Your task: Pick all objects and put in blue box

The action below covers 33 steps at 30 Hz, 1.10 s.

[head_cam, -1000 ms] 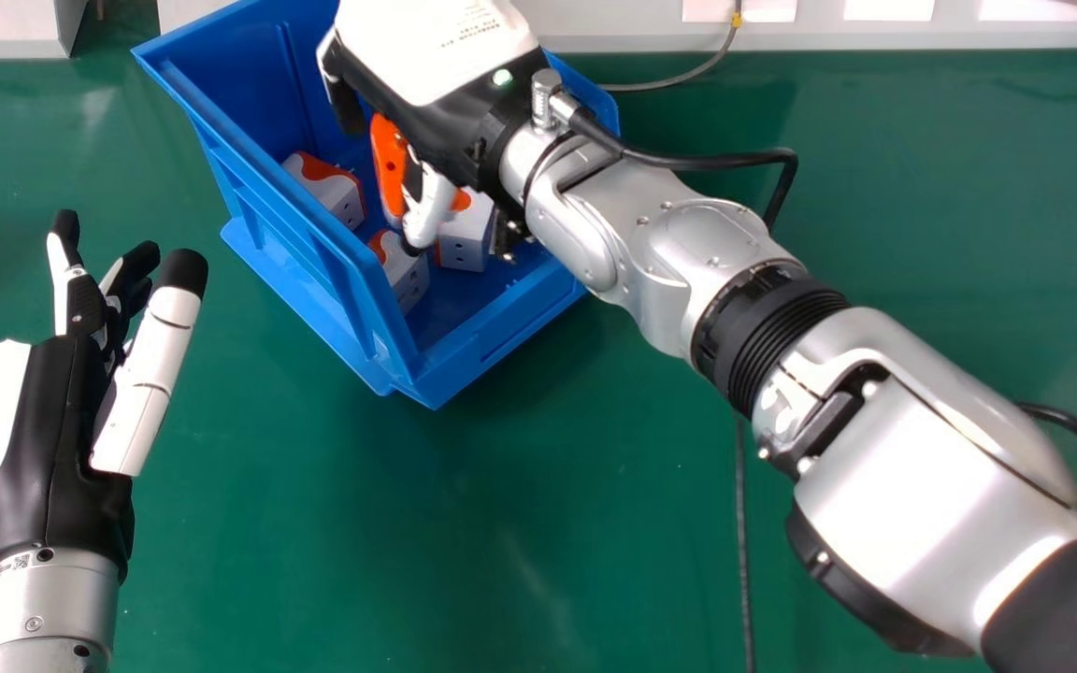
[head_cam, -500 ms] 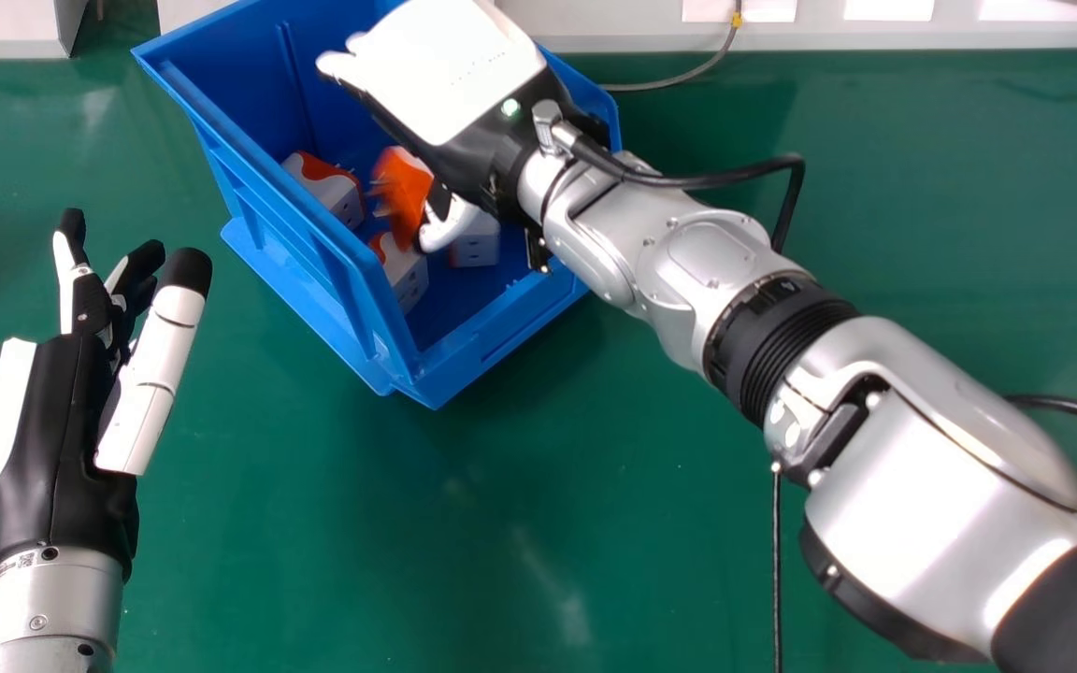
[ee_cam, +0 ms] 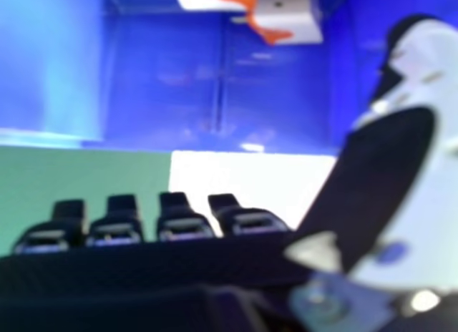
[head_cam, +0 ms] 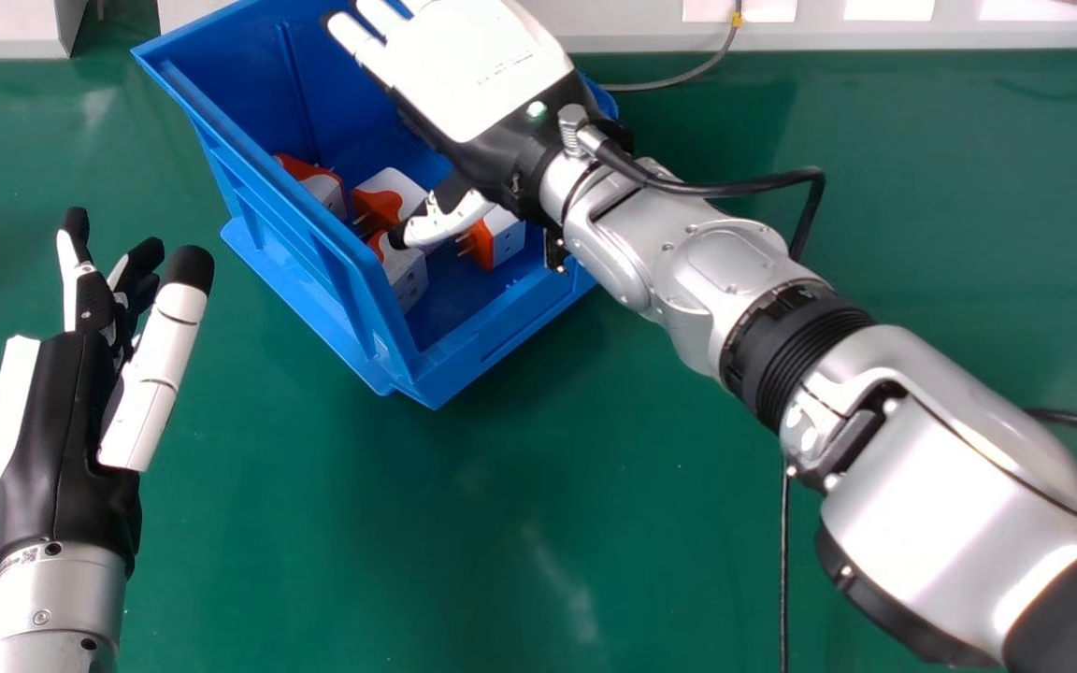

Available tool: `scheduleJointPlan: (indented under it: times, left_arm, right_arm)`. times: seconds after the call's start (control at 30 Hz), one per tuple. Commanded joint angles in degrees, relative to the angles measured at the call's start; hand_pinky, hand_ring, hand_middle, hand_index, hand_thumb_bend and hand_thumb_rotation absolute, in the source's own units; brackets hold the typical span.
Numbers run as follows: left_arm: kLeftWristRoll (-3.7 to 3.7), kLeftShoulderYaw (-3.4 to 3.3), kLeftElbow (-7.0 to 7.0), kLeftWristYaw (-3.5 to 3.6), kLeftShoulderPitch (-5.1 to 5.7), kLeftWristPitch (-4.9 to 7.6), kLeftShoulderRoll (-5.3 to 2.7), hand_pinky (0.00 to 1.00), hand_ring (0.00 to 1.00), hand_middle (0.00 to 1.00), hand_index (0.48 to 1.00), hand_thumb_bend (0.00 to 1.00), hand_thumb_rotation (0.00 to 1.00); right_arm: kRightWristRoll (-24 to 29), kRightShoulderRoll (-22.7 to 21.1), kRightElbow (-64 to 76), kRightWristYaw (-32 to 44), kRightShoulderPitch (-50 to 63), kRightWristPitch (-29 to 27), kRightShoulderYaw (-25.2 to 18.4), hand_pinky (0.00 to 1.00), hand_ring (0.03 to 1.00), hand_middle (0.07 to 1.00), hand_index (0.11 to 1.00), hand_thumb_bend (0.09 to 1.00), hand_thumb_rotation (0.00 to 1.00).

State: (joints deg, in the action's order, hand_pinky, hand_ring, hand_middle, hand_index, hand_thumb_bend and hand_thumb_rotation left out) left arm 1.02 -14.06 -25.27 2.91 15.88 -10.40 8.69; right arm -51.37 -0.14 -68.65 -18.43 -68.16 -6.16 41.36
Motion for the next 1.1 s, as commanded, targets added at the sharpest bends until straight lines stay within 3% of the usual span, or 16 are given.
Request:
scheduleJointPlan:
  times: [0.0, 0.13, 0.27, 0.4, 0.6, 0.87, 1.07]
  left_arm:
    - [-0.43, -0.27, 0.15, 0.08, -0.73, 1.28, 0.42, 0.89, 0.96, 0.95, 0.943, 0.72, 0.85]
    - [-0.81, -0.52, 0.74, 0.22, -1.07, 1.53, 0.55, 0.90, 0.96, 0.95, 0.946, 0.71, 0.85]
    - [-1.63, -0.97, 1.63, 0.71, -1.58, 1.85, 0.83, 0.90, 0.96, 0.95, 0.946, 0.71, 0.85]
    - [-1.78, -1.32, 1.83, 0.87, -1.88, 1.55, 1.11, 0.91, 0.96, 0.96, 0.949, 0.70, 0.85]
    - [-2.38, -1.82, 3.30, 1.09, -2.64, 2.00, 1.42, 0.91, 0.97, 0.96, 0.948, 0.69, 0.85]
    - [-2.24, -1.64, 4.41, 1.13, -3.11, 2.82, 1.67, 0.91, 0.97, 0.96, 0.946, 0.68, 0.84]
    - [-2.15, -1.58, 5.68, 1.27, -3.46, 3.57, 2.00, 0.92, 0.97, 0.96, 0.947, 0.67, 0.84]
  right_arm:
    - [2.51, -2.30, 4.55, -2.68, 1.58, -1.16, -2.79, 1.00, 1.000, 1.000, 1.000, 0.485, 0.56]
    - [3.43, -4.90, 10.60, -5.25, 5.87, -2.84, -4.81, 1.00, 1.000, 1.000, 1.000, 0.421, 0.49]
    - [2.44, -10.57, 23.29, -8.86, 14.10, -4.85, -6.78, 1.00, 1.000, 1.000, 1.000, 0.402, 0.45]
    - [1.38, -15.43, 37.05, -9.36, 22.77, -4.51, -9.11, 1.00, 1.000, 1.000, 1.000, 0.366, 0.35]
    - [1.09, -19.85, 53.89, -9.58, 35.33, -4.14, -13.97, 1.00, 1.000, 1.000, 1.000, 0.339, 0.33]
    - [5.28, -21.23, 67.55, -9.84, 52.70, -7.25, -20.97, 1.00, 1.000, 1.000, 1.000, 0.296, 0.35]
    - [12.02, -20.03, 70.49, -7.08, 63.23, -9.62, -24.61, 0.98, 1.000, 1.000, 1.000, 0.287, 0.36]
